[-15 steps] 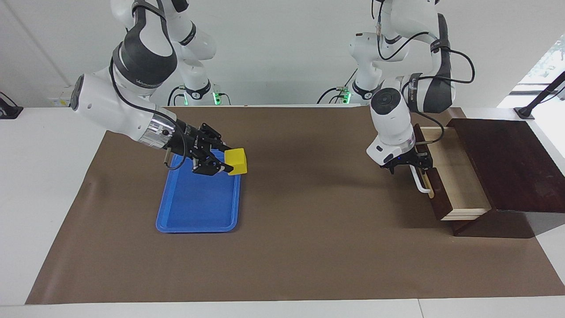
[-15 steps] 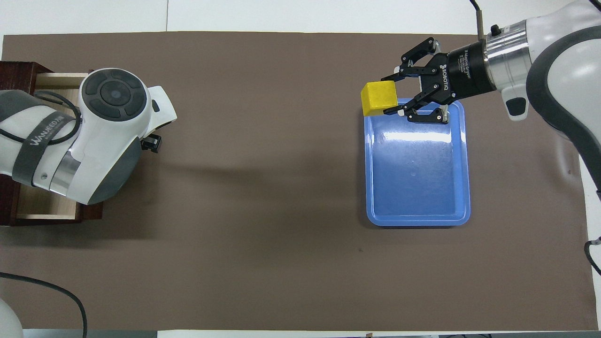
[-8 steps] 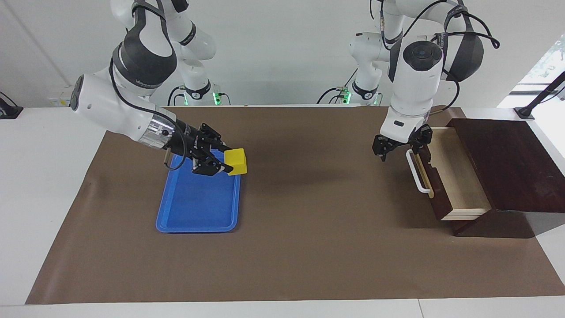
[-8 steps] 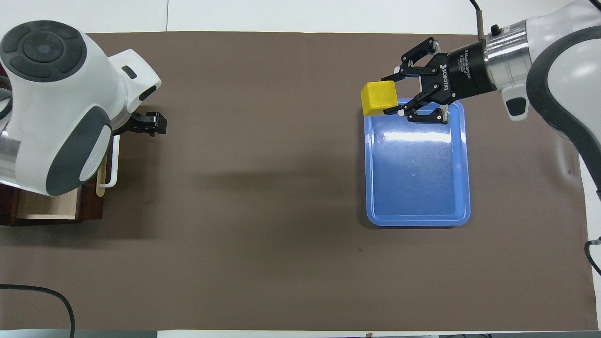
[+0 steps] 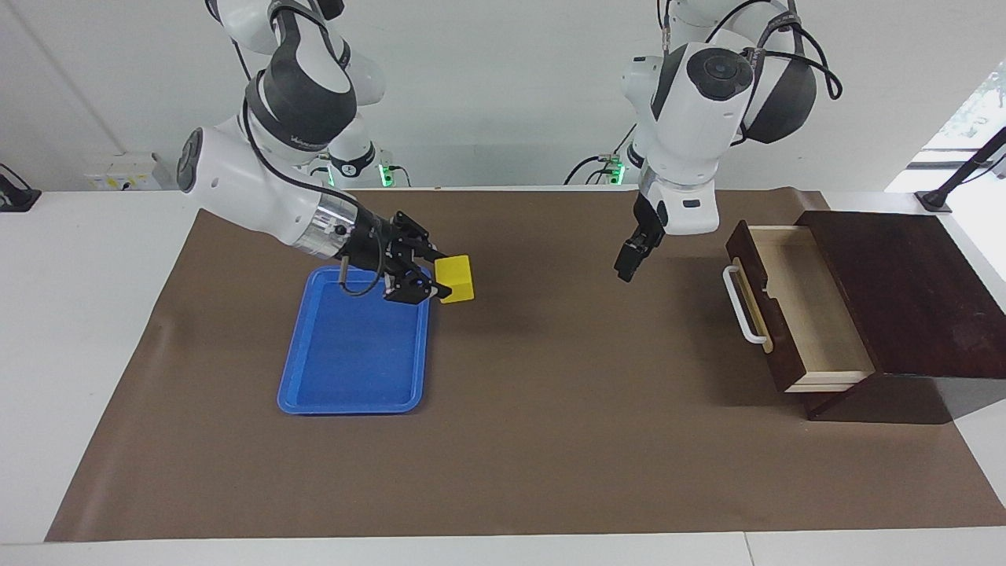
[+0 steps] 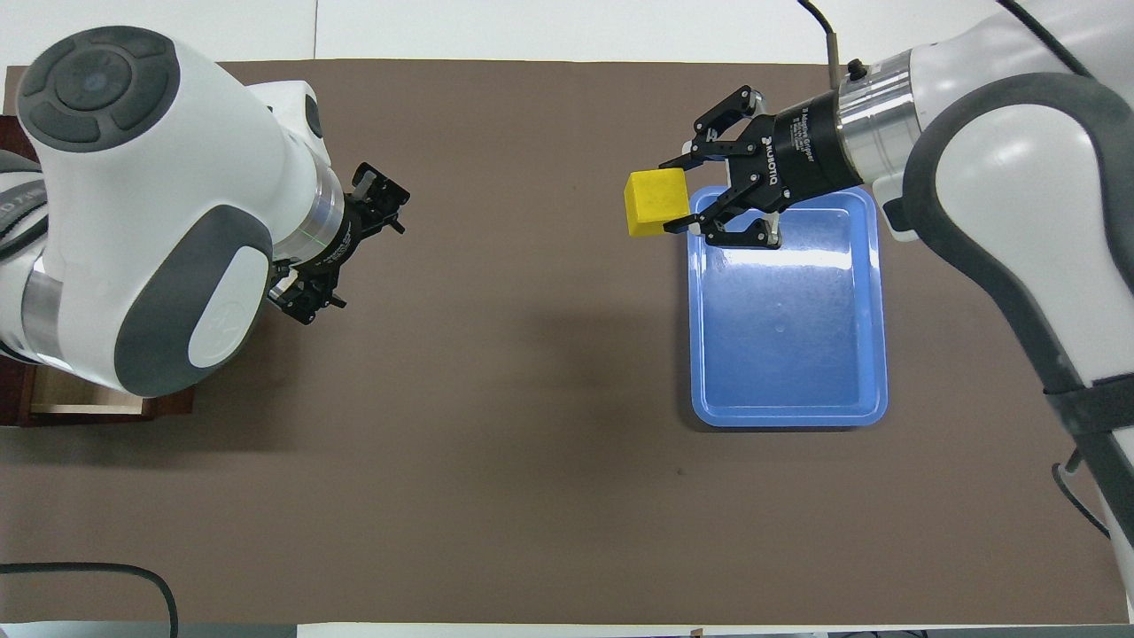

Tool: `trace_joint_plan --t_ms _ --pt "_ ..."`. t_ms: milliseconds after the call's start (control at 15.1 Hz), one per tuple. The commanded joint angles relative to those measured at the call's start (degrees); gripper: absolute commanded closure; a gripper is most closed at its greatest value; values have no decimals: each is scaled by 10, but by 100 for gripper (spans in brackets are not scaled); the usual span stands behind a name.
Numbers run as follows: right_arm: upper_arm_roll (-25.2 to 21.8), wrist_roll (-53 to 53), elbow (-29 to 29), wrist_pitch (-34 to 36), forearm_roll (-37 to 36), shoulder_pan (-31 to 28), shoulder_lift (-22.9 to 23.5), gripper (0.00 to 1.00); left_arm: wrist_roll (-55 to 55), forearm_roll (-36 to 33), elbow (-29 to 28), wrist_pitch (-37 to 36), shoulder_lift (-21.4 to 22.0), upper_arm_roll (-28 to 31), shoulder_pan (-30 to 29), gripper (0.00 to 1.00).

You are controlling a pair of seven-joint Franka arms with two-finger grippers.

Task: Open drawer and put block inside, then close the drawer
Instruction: 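Bring the cube toward the left gripper while the left gripper reaches it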

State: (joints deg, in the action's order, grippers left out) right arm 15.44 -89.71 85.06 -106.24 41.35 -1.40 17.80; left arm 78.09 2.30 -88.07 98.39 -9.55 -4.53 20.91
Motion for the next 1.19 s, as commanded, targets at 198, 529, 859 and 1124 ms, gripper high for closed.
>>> trace_joint_plan --t_ms 198,529,859,1124 --pt "0 -36 27 -52 -6 43 -13 100 269 29 113 -19 -71 12 26 0" --pt "0 -70 34 -80 -7 75 -15 100 367 28 193 -55 -133 16 63 0" --pt "0 -99 48 -128 -7 95 -17 100 413 3 197 -55 -137 20 90 0" --pt "0 -108 62 -161 -7 110 -21 100 436 -1 230 -87 -153 22 99 0"
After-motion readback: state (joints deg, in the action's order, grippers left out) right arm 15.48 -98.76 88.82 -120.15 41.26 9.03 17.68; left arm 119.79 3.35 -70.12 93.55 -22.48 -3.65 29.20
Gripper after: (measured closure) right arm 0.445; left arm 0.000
